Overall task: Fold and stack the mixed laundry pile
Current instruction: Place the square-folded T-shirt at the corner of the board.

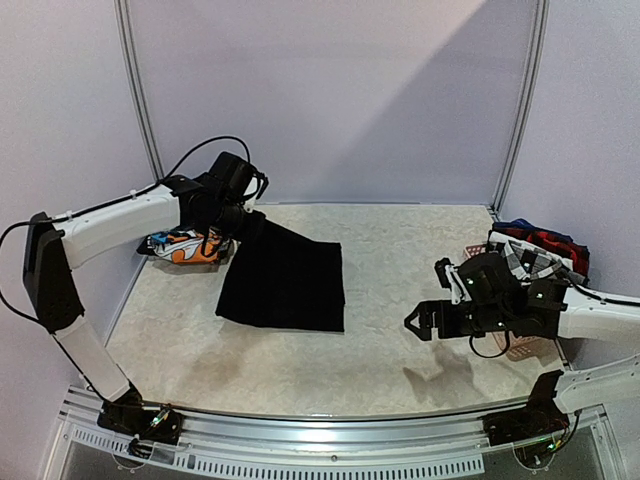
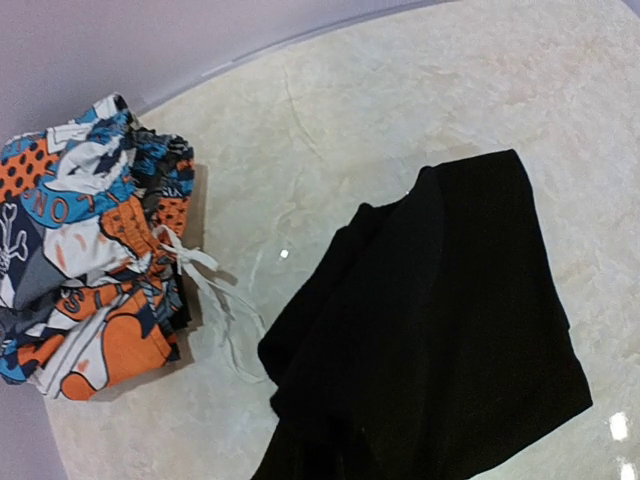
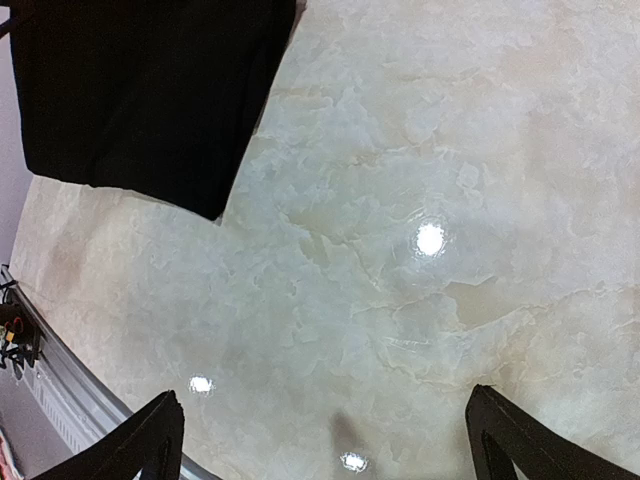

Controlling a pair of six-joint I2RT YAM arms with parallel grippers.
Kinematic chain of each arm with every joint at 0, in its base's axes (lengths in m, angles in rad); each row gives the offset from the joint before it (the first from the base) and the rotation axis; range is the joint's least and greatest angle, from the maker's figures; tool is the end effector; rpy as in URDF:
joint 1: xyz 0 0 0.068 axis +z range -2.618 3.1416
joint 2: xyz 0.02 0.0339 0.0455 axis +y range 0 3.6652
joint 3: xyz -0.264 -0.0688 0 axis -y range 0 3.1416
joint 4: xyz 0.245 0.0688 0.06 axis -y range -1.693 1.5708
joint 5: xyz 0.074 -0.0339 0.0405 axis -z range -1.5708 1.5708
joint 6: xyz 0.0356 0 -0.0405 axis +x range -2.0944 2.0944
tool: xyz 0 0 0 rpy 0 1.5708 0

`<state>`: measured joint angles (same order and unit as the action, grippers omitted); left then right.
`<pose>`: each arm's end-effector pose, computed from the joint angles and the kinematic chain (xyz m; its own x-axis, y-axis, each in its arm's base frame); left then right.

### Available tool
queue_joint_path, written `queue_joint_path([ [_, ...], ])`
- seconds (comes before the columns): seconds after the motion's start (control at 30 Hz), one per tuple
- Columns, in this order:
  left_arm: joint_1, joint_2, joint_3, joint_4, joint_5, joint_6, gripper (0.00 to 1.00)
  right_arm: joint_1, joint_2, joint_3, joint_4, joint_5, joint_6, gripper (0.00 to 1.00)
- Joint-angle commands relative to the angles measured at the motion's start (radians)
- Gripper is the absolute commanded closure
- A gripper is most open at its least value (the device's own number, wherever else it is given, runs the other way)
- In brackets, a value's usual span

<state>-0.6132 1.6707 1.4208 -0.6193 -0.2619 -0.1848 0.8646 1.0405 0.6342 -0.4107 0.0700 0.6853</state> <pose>0.3067 -0.2045 0.2909 -0.6910 0.2693 -0.6708 0.2973 0.9518 0.0758 0.1383 0.1583 0.2197 -0.8270 0.0033 -0.5622 -0.2641 0.8805 0.3937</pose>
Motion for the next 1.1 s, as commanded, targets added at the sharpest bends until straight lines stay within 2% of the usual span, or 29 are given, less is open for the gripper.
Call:
queue_joint_path([
  [0.0,0.052,0.018,0.093,-0.076,-0.080,0.116,1.00,0.010,-0.086,-0.027,0.004,0.000,-0.032,0.01],
  [0.2,0.080,0.041,0.221,-0.106,-0.110,0.214,1.00,0.010,-0.132,-0.013,-0.027,-0.001,-0.066,0.01],
  [0.47,0.112,0.027,0.217,0.021,-0.273,0.277,1.00,0.011,-0.151,-0.030,-0.028,-0.006,-0.077,0.01],
  [0.73,0.153,0.012,0.255,0.116,-0.324,0.365,1.00,0.010,-0.191,-0.049,-0.037,-0.013,-0.074,0.02],
  [1.07,0.251,0.076,0.351,0.114,-0.243,0.384,1.00,0.010,-0.215,-0.067,-0.027,-0.021,-0.068,0.02],
])
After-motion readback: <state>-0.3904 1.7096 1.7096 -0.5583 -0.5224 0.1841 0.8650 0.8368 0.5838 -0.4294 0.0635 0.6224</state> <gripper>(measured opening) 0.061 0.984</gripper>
